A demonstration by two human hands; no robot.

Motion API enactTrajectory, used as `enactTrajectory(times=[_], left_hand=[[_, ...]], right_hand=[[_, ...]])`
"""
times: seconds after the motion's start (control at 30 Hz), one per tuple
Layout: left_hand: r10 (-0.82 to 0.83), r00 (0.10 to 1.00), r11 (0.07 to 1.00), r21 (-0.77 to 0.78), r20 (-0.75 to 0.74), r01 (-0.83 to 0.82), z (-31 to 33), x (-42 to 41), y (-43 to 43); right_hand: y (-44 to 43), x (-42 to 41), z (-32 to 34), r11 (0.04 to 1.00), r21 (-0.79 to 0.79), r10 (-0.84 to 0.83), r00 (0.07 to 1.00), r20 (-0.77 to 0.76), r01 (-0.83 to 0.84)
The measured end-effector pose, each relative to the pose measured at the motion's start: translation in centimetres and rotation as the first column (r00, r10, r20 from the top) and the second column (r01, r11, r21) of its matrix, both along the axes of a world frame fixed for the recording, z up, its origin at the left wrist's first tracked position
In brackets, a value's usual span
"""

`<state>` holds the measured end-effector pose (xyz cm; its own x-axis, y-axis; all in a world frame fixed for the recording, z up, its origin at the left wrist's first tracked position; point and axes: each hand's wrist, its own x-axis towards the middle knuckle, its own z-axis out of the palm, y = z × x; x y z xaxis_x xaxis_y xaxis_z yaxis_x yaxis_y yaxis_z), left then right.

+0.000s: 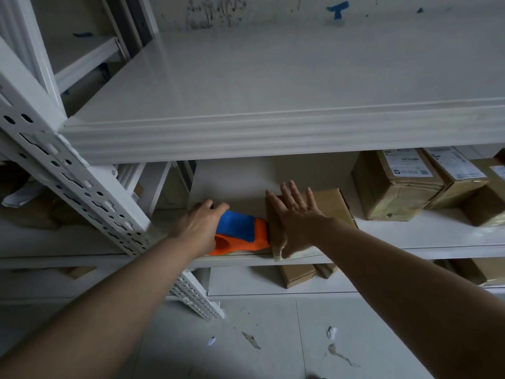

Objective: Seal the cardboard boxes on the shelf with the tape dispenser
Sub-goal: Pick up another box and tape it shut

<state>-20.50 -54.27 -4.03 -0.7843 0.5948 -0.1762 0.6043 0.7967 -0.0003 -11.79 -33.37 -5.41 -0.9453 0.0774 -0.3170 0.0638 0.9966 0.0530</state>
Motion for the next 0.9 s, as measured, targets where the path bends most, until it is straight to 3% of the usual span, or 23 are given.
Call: enactTrajectory(times=[0.1, 0.2, 0.27, 0.33, 0.37, 0.43, 0.5, 0.53, 0.6, 0.7, 0.8, 0.9], left_hand=[[-0.001, 1.0, 1.0, 0.014, 0.002, 0.001, 0.2, 0.9, -1.0], [0.002, 0.994, 0.993, 0.121, 0.11, -0.015, 0.7, 1.4, -2.1], [0.002, 0.99, 0.975, 0.221, 0.142, -0.034, 1.7, 1.7, -2.8], [0.001, 0.996, 0.944, 0.33, 0.088, -0.03, 3.4, 1.8, -2.9], [-0.003, 0.999, 0.924, 0.381, 0.048, -0.015, 4.4, 2.0, -2.7], [-0.015, 1.0, 0.901, 0.433, -0.01, 0.018, 6.4, 2.4, -1.4], [-0.041, 0.998, 0.922, 0.383, -0.042, 0.054, 7.8, 3.2, 0.4], [-0.061, 0.997, 0.938, 0.339, -0.052, 0.075, 8.0, 3.8, 1.4], [-0.093, 0.994, 0.953, 0.286, -0.052, 0.104, 7.7, 4.6, 3.1], [-0.111, 0.991, 0.959, 0.254, -0.068, 0.125, 7.2, 5.0, 4.8], [-0.113, 0.987, 0.967, 0.217, -0.118, 0.137, 7.6, 5.2, 5.7], [-0.106, 0.984, 0.971, 0.2, -0.143, 0.134, 8.3, 4.9, 5.6]], right_hand=[[-0.2, 0.0, 0.2, 1.0, 0.002, 0.02, 0.998, 0.058, -0.02], [0.0, 0.9, 0.9, 0.998, -0.009, 0.067, 0.997, -0.027, -0.067], [0.7, 1.5, 2.0, 0.992, -0.11, 0.04, 0.991, -0.127, -0.055], [2.0, 2.4, 3.3, 0.946, -0.323, -0.069, 0.973, -0.22, -0.006], [2.7, 2.9, 3.4, 0.875, -0.483, -0.156, 0.957, -0.245, 0.019], [3.8, 4.3, 3.0, 0.647, -0.762, -0.313, 0.918, -0.243, 0.019], [4.5, 6.0, 1.6, 0.436, -0.9, -0.396, 0.897, -0.198, -0.005], [4.9, 6.9, 1.2, 0.377, -0.926, -0.406, 0.899, -0.165, 0.0], [5.9, 7.9, 1.2, 0.412, -0.91, -0.401, 0.906, -0.134, 0.047], [7.2, 8.0, 2.7, 0.648, -0.754, -0.385, 0.899, -0.208, 0.103], [6.3, 7.2, 4.3, 0.847, -0.532, -0.193, 0.946, -0.261, 0.026], [5.6, 6.4, 4.1, 0.851, -0.524, -0.205, 0.939, -0.277, 0.032]])
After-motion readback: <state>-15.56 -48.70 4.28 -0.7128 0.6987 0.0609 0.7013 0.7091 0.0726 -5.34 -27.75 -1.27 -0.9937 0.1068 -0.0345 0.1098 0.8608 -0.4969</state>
